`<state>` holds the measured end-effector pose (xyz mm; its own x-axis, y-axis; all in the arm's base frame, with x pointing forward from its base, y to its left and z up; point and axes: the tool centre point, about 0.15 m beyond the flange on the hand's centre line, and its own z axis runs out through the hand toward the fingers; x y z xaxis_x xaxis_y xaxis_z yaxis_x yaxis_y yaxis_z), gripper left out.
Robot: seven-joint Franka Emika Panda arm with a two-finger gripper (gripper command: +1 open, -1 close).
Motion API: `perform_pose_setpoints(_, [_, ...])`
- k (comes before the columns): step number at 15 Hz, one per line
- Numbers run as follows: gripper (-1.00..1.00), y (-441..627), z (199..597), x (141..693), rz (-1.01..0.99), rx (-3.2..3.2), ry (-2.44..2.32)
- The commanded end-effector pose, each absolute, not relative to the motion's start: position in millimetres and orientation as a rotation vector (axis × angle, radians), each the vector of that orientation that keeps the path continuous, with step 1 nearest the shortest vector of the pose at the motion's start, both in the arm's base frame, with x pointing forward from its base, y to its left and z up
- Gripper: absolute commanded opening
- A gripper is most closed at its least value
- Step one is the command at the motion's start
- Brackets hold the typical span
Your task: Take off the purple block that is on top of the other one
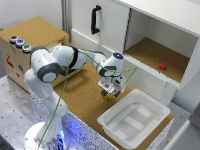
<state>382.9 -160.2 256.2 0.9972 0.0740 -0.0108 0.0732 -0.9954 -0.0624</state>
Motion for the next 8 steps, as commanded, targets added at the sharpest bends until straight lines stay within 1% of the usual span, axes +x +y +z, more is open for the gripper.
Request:
perform_pose_setpoints(1, [-1.00,-109,266,363,0.039,-3.050,-0.317])
perform_pose_setpoints(5, [-1.00,-87,290,336,0.076,-3.017,-0.415])
perform_pose_setpoints(8, [-1.00,-85,291,332,0.083,-3.004,-0.428])
